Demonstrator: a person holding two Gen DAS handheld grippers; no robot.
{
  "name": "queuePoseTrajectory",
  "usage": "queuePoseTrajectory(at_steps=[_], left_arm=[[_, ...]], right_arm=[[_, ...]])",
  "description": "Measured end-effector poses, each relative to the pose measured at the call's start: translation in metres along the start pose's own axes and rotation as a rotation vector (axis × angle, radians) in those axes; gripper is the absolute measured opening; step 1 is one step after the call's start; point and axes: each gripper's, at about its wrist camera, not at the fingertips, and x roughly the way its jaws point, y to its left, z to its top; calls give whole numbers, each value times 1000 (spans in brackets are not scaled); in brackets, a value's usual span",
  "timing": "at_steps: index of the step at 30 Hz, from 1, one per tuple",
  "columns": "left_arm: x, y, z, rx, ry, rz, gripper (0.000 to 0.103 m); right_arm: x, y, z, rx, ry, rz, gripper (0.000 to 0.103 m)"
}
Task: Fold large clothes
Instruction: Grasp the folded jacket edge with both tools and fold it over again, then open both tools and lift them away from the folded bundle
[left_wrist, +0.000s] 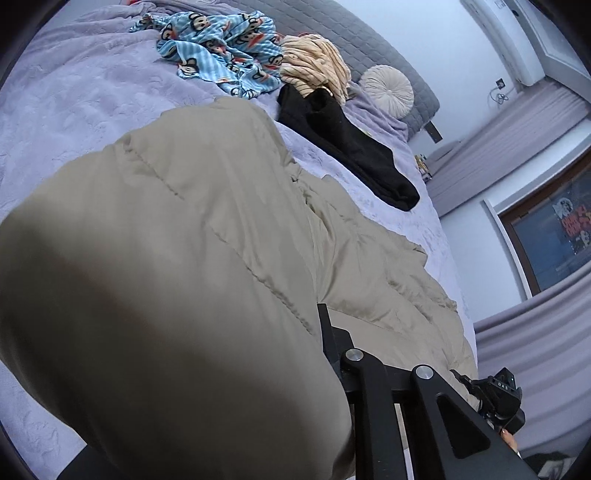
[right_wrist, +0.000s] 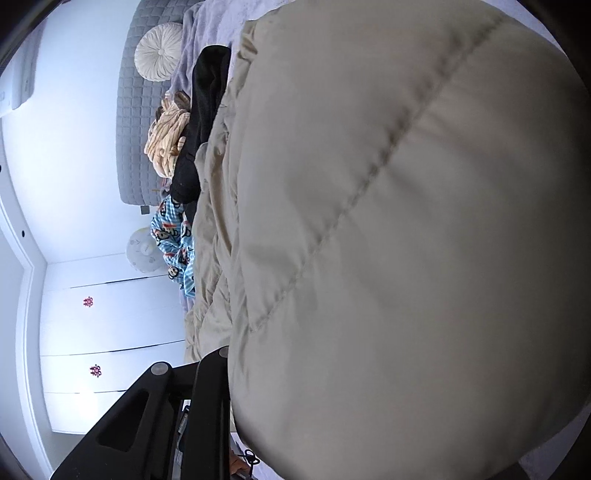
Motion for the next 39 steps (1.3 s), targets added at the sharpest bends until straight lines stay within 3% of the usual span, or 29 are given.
queuePoseTrajectory(at_steps=[9,16,21,23,25,29,35,39], left_arm=[[-65,20,-56,42,107,-48,19],[-115,45,-131,-35,205,-12,19],[-118,60,-171,-85,248,72,21],[-117,63,-176,-112,250,126,30],[-124,64,-175,-123,241,200,48],[-153,70,-172,-118,220,299,49],[-202,68,-163,-78,118,477,49],[-221,70,-154,-70,65,510,49]], right_arm=[[-41,-12,-69,-6,16,-39,24],[-77,-39,-114,18,75,-105,24],[-93,-62,-133,48,110,-115,25],[-94,-68,-134,52,115,-113,26],[-92,-68,-135,59,120,-123,29],[-99,-53,-131,21,128,-203,44],[-127,-31,-135,-61,100,-338,48],[-141,-15,-137,-104,80,-400,48]])
